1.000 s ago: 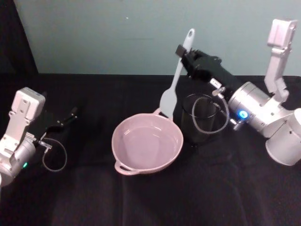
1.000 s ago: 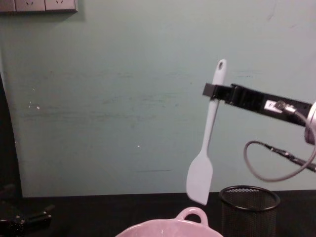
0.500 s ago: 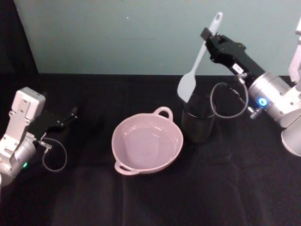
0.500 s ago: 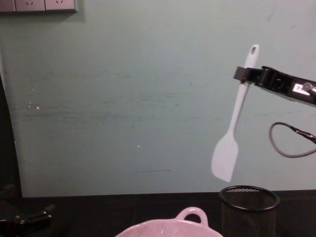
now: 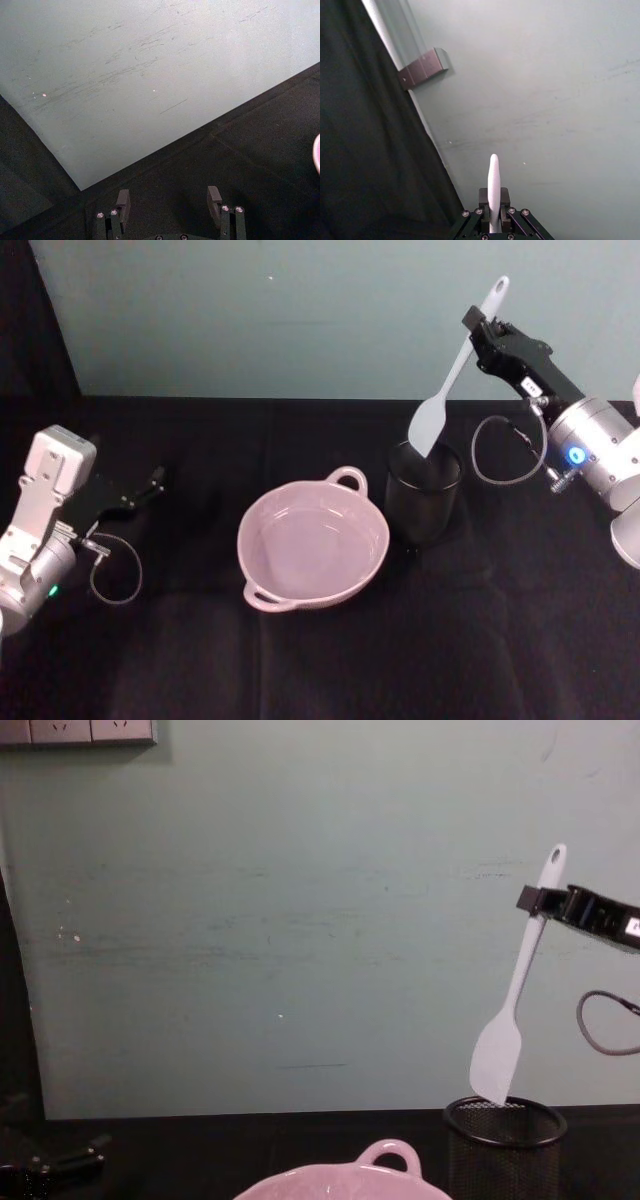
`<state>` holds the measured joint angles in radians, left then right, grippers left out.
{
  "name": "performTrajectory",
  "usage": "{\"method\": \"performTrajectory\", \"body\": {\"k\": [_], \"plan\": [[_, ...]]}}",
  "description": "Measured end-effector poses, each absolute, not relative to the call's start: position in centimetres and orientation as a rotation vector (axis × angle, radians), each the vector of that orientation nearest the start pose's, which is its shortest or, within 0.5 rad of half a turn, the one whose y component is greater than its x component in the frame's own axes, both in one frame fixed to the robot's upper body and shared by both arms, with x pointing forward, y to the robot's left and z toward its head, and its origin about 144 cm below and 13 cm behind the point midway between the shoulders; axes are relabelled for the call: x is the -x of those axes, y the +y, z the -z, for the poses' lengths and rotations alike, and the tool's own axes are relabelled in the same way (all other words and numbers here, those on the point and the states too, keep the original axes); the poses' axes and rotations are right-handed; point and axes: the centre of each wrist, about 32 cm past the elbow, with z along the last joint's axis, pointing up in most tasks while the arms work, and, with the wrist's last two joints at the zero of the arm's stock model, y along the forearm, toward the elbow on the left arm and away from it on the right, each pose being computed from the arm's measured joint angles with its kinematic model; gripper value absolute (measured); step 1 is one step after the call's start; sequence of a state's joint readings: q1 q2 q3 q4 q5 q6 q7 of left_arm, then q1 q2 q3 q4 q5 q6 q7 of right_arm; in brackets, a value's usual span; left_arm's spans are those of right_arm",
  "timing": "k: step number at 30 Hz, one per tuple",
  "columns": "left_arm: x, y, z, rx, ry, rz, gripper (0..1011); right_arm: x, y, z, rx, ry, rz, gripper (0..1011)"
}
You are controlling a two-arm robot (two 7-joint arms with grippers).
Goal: Use the one hand to pick up the spoon and stir the clear water in the bowl.
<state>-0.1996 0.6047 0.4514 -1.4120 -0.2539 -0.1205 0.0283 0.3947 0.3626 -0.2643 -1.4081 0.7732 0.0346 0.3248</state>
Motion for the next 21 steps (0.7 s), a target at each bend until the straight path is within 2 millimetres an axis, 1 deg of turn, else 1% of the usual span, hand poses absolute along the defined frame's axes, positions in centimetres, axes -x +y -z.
{"method": "performTrajectory", "body": {"k": [8, 14, 21], "plan": [[-48.9, 31.0, -114.0, -0.305, -0.285, -1.248, 1011, -56.1, -27.4, -121.7, -0.317, 0.186, 1.045, 118], [-48.9, 31.0, -114.0, -0.304, -0.285, -1.248, 1011, -56.4, -27.2, -119.9, -0.312, 0.225, 1.068, 118], [-48.9, 31.0, -114.0, -0.304, -0.285, -1.248, 1011, -56.2, -27.2, -118.6, -0.337, 0.265, 1.087, 118]]}}
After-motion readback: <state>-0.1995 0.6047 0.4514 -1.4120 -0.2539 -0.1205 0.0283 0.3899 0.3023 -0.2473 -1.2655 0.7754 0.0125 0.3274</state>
